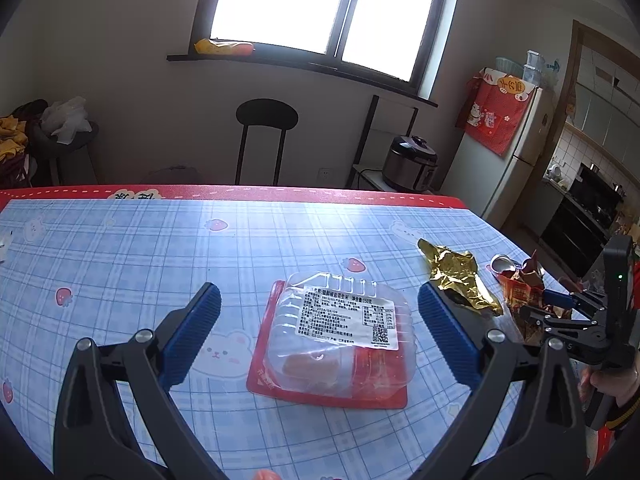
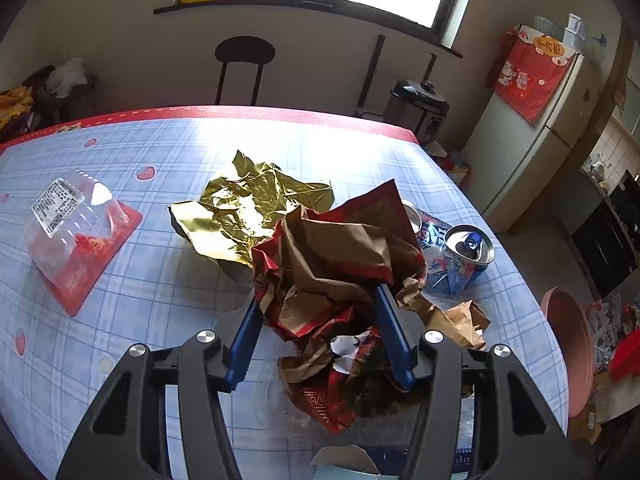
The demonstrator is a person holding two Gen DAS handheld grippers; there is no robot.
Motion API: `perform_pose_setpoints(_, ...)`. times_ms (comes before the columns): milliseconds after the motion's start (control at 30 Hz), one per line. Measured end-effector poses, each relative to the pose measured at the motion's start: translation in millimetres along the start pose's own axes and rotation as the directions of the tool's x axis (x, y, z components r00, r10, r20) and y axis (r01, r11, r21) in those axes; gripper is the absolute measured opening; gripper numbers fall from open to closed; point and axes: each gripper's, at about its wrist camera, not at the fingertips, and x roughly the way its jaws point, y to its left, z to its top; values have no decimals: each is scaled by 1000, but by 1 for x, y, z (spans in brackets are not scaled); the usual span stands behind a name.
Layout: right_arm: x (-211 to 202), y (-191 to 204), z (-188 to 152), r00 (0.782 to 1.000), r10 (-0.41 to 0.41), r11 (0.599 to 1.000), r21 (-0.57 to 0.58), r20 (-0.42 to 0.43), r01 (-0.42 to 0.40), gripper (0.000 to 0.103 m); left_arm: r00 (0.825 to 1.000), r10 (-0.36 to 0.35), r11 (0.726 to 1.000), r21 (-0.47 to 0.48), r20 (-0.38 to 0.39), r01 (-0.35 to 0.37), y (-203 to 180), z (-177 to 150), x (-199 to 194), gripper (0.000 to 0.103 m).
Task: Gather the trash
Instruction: 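Grasp the crumpled brown-red paper wrapper with the right tool and lift it, then grasp the gold foil wrapper with the left tool while the right tool holds the paper wrapper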
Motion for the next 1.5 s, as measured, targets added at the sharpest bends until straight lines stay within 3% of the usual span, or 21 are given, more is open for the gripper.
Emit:
perform_pose_setpoints(300,-55,8,-5,987,108,994,-2,123,-109,33,1000,-14,1000,11,26,14,-6,2,-8,98)
perform_pose_setpoints(467,-90,10,-18,964,139,990,-28,226,-137,32,998,-39,999,2,58,39,-10,7,-16,98)
perform_pose_setpoints(500,-97,9,-20,957,155,988,-21,245,-155,14,997,-36,999,8,62,35,-11,8,-17,98)
perform_pose_setpoints(667,-128,2,-43,925,135,988,22,354,-153,14,997,-38,999,25,64,37,-18,8,-18,98)
perform_pose_setpoints(800,-140,-12,-60,907,165,972,89,388,-216,14,997,-60,998,26,53,59,-22,7,-15,98)
perform_pose_setpoints(967,-172,-25,-89,867,113,970,134,485,-202,13,994,-99,994,52,42,97,-35,5,-15,98)
perform_pose_setpoints(1267,-215,-64,-136,823,-1,964,219,568,-150,10,974,-225,967,123,-15,225,-77,-12,-16,98)
perform_pose_setpoints(1400,-214,-75,-149,821,-3,954,247,571,-168,10,978,-208,955,210,-24,208,-94,-18,-19,98)
perform_pose_setpoints(1500,-209,-79,-153,826,6,947,263,564,-187,10,976,-219,955,203,-17,217,-90,-16,-23,98)
